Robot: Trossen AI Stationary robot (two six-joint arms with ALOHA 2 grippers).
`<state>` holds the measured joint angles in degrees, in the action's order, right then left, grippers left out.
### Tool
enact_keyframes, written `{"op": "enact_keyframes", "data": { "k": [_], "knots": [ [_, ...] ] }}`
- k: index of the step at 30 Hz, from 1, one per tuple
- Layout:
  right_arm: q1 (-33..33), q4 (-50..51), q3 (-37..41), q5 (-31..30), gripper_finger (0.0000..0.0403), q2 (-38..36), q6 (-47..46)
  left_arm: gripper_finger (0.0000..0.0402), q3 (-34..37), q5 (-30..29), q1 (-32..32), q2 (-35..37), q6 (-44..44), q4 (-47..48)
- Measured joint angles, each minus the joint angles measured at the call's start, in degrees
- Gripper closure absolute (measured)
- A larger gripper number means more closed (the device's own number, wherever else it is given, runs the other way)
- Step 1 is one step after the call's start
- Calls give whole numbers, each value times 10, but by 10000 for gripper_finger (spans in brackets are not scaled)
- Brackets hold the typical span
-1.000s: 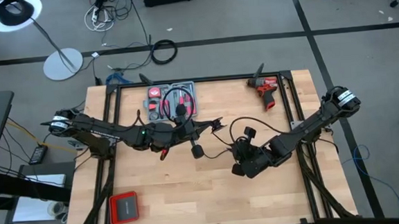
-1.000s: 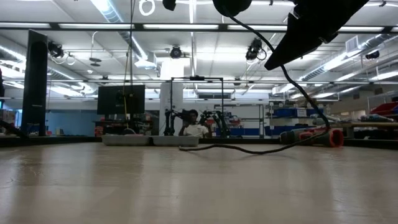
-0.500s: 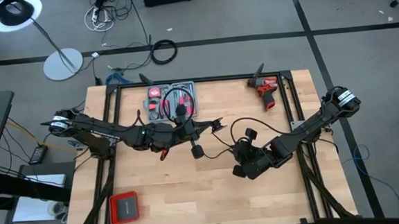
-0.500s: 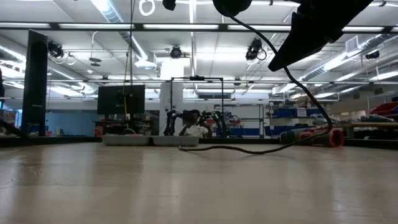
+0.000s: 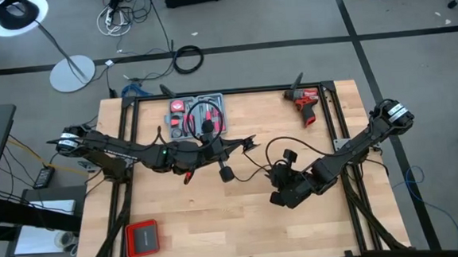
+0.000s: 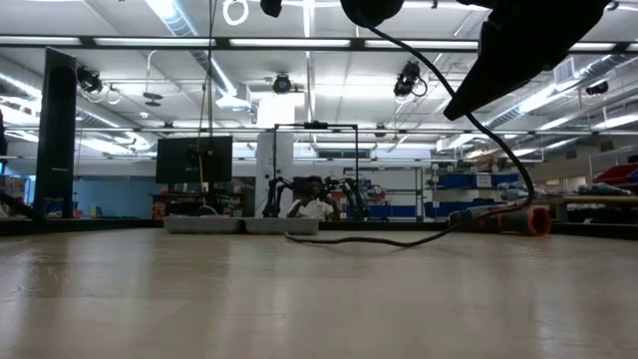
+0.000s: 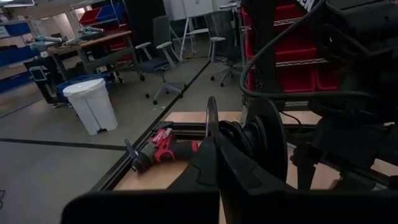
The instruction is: Coil cords
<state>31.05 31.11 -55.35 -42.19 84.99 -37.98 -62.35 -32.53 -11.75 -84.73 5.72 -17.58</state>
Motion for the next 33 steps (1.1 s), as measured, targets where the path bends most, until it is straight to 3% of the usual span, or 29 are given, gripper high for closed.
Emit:
{"op": "enact_keyframes", "data": {
  "k": [7,15,22,27,33],
  "knots": [
    [1,1,0,12,393,0,0,402,0,0,0,0,0,3],
    [-7,7,0,16,398,0,-4,402,0,2,0,0,-3,4],
    [-38,57,0,8,398,0,3,402,0,41,0,0,-17,-9],
    [-46,164,-1,-6,398,-14,-41,402,1,48,-3,0,-24,52],
    [-47,180,0,-37,398,-49,-50,402,1,50,-2,0,-34,119]
  ]
}}
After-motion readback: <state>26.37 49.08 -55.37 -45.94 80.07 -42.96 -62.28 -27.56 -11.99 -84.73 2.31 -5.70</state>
